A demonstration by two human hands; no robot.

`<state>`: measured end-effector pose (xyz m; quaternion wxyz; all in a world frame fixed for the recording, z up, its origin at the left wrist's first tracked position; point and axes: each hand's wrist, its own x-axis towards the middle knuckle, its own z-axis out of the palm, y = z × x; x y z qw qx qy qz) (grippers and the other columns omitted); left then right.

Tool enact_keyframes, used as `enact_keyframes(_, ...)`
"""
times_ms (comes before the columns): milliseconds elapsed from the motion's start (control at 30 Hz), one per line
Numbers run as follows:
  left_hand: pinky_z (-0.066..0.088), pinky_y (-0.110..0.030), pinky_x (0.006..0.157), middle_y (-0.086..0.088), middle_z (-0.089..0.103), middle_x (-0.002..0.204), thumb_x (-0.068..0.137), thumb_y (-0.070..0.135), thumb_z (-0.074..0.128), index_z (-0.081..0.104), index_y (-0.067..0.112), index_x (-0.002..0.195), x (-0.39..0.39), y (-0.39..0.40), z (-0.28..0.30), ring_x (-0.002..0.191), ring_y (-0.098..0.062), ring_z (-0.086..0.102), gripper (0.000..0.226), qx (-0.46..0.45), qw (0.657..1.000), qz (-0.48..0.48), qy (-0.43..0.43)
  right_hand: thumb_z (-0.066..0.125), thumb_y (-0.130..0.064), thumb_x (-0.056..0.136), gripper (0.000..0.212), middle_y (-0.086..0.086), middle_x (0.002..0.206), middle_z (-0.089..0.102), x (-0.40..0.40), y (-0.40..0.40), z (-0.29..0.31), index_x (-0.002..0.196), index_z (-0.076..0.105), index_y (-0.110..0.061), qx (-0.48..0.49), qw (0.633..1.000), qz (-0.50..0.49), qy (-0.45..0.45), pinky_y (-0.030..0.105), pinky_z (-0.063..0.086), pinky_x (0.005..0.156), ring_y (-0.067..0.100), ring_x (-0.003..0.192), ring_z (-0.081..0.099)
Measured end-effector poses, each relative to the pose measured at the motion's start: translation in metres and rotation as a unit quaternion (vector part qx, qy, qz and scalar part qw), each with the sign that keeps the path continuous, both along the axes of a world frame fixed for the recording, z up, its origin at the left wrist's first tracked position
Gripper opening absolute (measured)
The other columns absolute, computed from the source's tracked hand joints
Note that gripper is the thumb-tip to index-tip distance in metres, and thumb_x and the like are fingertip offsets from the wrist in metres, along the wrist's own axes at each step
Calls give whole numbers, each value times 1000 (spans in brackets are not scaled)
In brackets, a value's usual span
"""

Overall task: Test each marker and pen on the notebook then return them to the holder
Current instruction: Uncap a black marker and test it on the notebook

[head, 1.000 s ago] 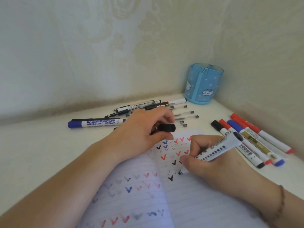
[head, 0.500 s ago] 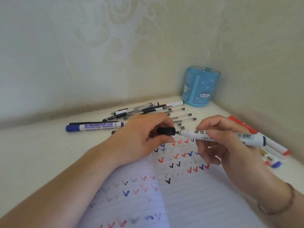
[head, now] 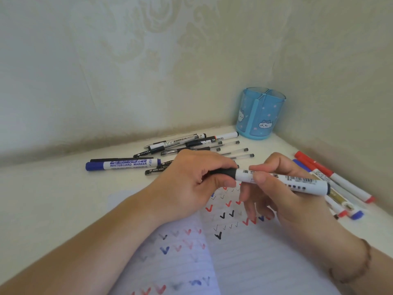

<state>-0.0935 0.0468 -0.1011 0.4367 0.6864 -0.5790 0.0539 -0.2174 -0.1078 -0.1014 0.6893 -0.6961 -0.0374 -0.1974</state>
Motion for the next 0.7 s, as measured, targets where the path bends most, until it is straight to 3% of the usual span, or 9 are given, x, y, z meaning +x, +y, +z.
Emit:
enact_keyframes(100, 46, -25, 61, -2, 64, 72, 92, 19, 63, 72, 8, 94, -1, 3, 0, 67, -17, 58, 15, -5, 1000, -3, 2, 72, -37, 81, 22, 11, 65, 68, 1, 4, -1, 78, 58, -21, -32, 999, 4, -17, 18, 39, 43, 26, 46, 59)
enact_keyframes(200, 46, -23, 61, -1, 65, 72, 91, 18, 63, 72, 8, 95, 1, 6, -3, 67, -15, 59, 14, 7, 1000, -8, 7, 63, -15, 89, 11, 7, 63, 68, 0, 8, -1, 81, 55, -12, -88, 996, -14, -19, 13, 43, 47, 16, 47, 60)
enact_keyframes(300, 43, -14, 63, 9, 66, 78, 89, 25, 64, 73, 16, 101, 9, 7, -7, 71, -4, 60, 17, 29, 999, 4, 28, 68, -24, 81, 9, 3, 69, 72, 4, 11, 4, 84, 62, -17, -136, 990, -27, 13, 18, 48, 52, 11, 55, 63)
enact_keyframes(400, 47, -17, 69, 11, 67, 86, 90, 31, 63, 71, 17, 108, 18, 3, -11, 78, -5, 62, 24, 13, 999, 35, 2, 77, -26, 71, 25, 2, 69, 70, 6, -1, 10, 94, 67, -20, -125, 990, -59, 30, 21, 49, 52, 7, 54, 59)
enact_keyframes(533, 45, -15, 83, 15, 67, 98, 87, 43, 65, 71, 19, 110, 21, 2, -17, 93, 2, 62, 34, -12, 996, 92, 13, 77, -13, 77, 21, 1, 58, 59, 4, -18, 14, 82, 61, -25, -10, 993, -117, 8, 27, 40, 46, 16, 48, 47)
enact_keyframes(600, 46, -20, 86, 11, 68, 103, 87, 58, 57, 69, 22, 115, 22, 4, -15, 98, -3, 63, 47, 6, 995, 101, 17, 75, -17, 77, 15, 1, 60, 63, 5, -17, 15, 80, 61, -20, -8, 988, -152, 9, 26, 43, 47, 14, 52, 52)
enact_keyframes(700, 50, -26, 85, 13, 66, 102, 89, 73, 31, 64, 22, 121, 29, 2, 1, 96, -10, 63, 69, 42, 994, 92, 28, 74, -23, 73, 18, -1, 67, 69, 4, -14, 17, 84, 63, -14, -19, 983, -184, 3, 15, 45, 48, 6, 56, 59)
